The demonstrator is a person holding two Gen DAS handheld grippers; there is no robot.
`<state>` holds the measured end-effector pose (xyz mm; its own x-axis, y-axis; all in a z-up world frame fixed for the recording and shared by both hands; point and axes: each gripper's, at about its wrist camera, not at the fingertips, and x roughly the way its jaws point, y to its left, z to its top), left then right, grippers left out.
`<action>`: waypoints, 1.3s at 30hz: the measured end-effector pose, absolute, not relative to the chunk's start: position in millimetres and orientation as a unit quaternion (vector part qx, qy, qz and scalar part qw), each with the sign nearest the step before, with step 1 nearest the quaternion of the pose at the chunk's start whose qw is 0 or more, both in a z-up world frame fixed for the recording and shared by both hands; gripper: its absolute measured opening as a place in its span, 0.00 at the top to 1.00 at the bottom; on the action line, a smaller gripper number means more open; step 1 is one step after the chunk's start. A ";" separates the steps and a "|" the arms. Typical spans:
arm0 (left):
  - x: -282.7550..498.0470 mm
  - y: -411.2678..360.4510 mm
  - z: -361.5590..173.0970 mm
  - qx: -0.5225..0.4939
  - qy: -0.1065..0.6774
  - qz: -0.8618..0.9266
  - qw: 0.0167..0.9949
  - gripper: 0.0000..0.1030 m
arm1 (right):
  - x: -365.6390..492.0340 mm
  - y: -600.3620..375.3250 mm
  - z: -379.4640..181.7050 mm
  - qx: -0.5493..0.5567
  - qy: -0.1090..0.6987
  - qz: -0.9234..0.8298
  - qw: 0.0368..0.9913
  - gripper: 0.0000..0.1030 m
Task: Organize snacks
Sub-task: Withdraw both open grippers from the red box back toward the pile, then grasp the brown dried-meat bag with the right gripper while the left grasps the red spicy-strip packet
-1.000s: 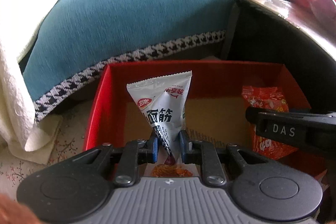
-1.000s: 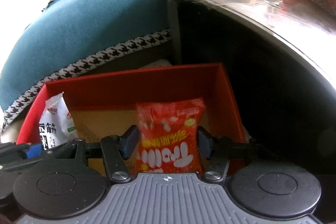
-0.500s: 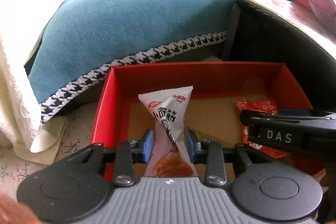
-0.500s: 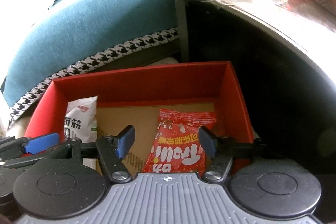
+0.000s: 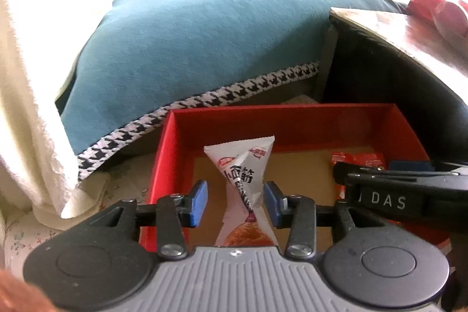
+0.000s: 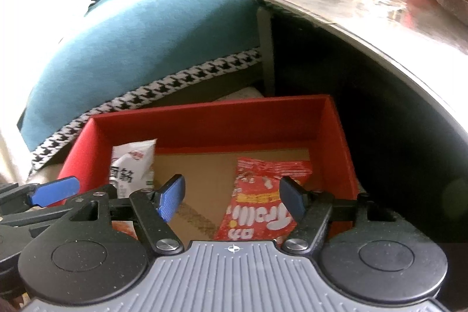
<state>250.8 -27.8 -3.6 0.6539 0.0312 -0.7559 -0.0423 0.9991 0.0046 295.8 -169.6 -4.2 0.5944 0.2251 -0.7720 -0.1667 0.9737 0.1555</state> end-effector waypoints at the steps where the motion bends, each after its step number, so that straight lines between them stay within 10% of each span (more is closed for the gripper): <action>1: 248.6 -25.6 -1.3 -0.008 0.414 0.023 0.910 0.65 | 295.5 -169.4 -4.1 0.038 0.439 0.115 0.890 0.22; 39: 121.8 42.0 32.0 0.008 0.409 0.024 0.912 0.47 | 169.6 -136.9 21.6 0.042 0.482 0.190 0.854 0.12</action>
